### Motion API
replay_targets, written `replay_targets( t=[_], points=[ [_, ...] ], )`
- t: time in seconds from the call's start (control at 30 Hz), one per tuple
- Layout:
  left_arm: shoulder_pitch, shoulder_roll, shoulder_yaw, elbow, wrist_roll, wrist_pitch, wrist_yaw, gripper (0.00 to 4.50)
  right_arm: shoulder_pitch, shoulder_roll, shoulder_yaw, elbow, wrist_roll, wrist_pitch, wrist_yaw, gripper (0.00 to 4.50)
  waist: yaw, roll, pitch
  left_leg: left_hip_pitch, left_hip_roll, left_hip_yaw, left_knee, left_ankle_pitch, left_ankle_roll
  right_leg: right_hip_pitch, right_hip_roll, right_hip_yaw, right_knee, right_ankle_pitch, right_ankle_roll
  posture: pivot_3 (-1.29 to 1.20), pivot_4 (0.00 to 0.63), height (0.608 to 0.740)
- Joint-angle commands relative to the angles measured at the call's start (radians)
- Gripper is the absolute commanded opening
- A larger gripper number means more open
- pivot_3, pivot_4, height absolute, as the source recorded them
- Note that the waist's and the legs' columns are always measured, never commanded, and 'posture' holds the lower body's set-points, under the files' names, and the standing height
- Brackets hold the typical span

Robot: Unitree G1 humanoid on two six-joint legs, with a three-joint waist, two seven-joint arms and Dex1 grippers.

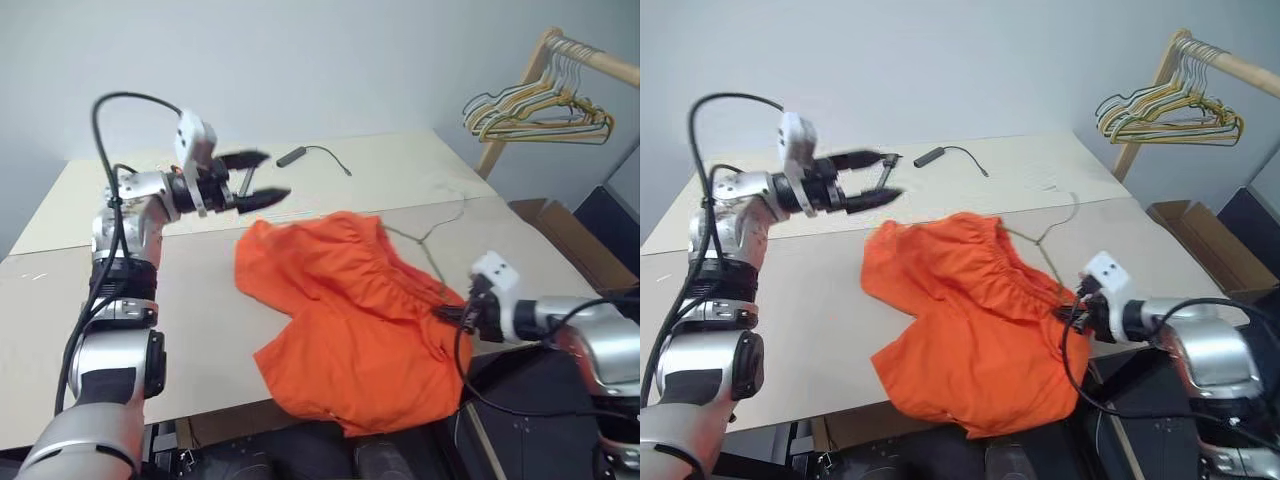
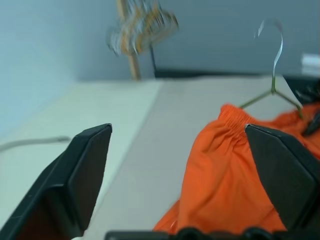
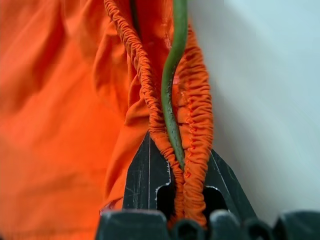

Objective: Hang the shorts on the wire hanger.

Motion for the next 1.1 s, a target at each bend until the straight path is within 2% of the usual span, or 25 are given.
replay_targets(
  t=[0.03,0.2,0.33,0.6,0.83,0.93,1.1],
  points=[
    [0.049,-0.040,0.033,-0.225,-0.123,0.135,0.079,4.48,-0.014,0.030,-0.207,-0.118,0.024,0.223,-0.136,0.11,0.000,0.001,-0.001,0.000,0.000,0.000,0.000,0.000,0.000,0.000,0.000,0.000,0.000,0.000,0.000,-0.23,0.016,0.740],
    [0.136,-0.085,-0.001,-0.432,-0.200,0.216,0.130,4.48,-0.099,0.083,-0.380,-0.179,-0.011,0.466,-0.286,0.11,-0.011,0.004,-0.003,0.001,0.000,0.000,-0.001,0.000,0.000,0.000,0.001,0.001,0.000,0.000,0.000,-0.27,0.026,0.740],
    [0.153,-0.108,-0.019,-0.489,-0.234,0.245,0.154,4.48,-0.175,0.089,-0.509,-0.124,0.003,0.492,-0.428,0.11,-0.025,0.005,-0.003,0.001,0.000,0.001,-0.001,0.000,0.000,0.000,0.001,0.002,0.000,0.000,0.000,-0.29,0.029,0.740],
    [0.151,-0.104,-0.051,-0.493,-0.254,0.251,0.150,4.48,-0.441,0.005,-0.657,0.178,0.076,0.492,-0.777,0.11,-0.077,0.008,-0.003,0.002,-0.001,0.004,-0.002,0.000,0.000,0.001,0.001,0.004,-0.002,0.000,0.000,-0.32,0.037,0.740],
    [0.148,-0.086,-0.058,-0.493,-0.262,0.255,0.131,4.48,-0.643,-0.160,-0.726,0.572,0.237,0.492,-1.057,0.11,-0.116,0.009,-0.003,0.005,-0.001,0.010,-0.006,0.000,0.000,0.003,0.001,0.005,-0.003,0.000,0.000,-0.31,0.039,0.740],
    [0.150,-0.075,-0.060,-0.496,-0.265,0.256,0.124,4.48,-0.721,-0.206,-0.758,0.716,0.249,0.492,-1.173,0.11,-0.123,0.009,-0.002,0.017,-0.001,0.016,-0.015,0.000,0.000,0.016,0.001,0.008,-0.010,-0.001,0.000,-0.31,0.040,0.740],
    [0.159,-0.057,-0.066,-0.511,-0.276,0.260,0.116,4.48,-0.820,-0.246,-0.840,0.851,0.196,0.492,-1.324,0.11,-0.140,0.009,-0.002,0.017,-0.001,0.019,-0.018,0.000,0.000,0.017,0.001,0.010,-0.012,-0.002,0.000,-0.30,0.040,0.740]
  ],
)
